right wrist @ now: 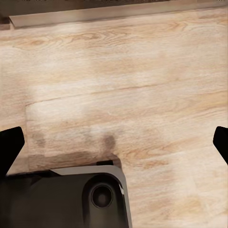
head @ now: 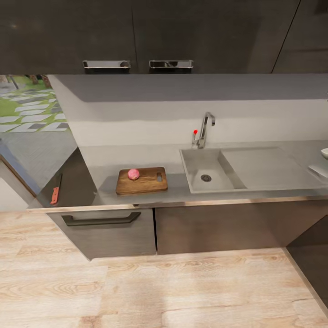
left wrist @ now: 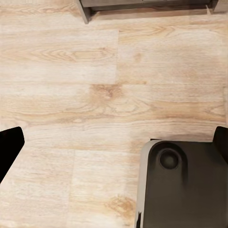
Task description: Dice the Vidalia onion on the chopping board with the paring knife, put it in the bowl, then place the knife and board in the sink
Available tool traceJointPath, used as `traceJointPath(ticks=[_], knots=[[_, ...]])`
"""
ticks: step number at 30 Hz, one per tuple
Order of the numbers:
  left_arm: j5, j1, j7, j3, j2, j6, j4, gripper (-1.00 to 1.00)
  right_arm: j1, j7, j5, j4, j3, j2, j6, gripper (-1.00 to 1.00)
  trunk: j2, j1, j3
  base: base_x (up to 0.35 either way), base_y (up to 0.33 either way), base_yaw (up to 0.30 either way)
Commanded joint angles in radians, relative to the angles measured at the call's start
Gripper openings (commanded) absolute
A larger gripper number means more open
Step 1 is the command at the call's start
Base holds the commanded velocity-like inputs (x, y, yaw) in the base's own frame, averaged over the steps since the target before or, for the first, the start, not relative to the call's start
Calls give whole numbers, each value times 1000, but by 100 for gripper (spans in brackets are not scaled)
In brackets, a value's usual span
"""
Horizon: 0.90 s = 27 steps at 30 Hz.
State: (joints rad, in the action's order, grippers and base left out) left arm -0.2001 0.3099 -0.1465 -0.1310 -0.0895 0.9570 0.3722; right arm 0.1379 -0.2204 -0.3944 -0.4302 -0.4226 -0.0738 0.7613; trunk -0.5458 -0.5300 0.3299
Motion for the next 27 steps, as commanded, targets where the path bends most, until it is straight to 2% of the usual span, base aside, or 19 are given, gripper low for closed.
traceJointPath(ticks=[1,27], knots=[[-4,0,-8,-9,-1,1,2,100,0,-8,-4,-2,-8,-1,1,100,-1,0,-1,0,0,0],[-4,0,-8,-9,-1,0,2,100,0,-8,-4,-2,-8,-1,1,100,-1,0,-41,0,0,0]])
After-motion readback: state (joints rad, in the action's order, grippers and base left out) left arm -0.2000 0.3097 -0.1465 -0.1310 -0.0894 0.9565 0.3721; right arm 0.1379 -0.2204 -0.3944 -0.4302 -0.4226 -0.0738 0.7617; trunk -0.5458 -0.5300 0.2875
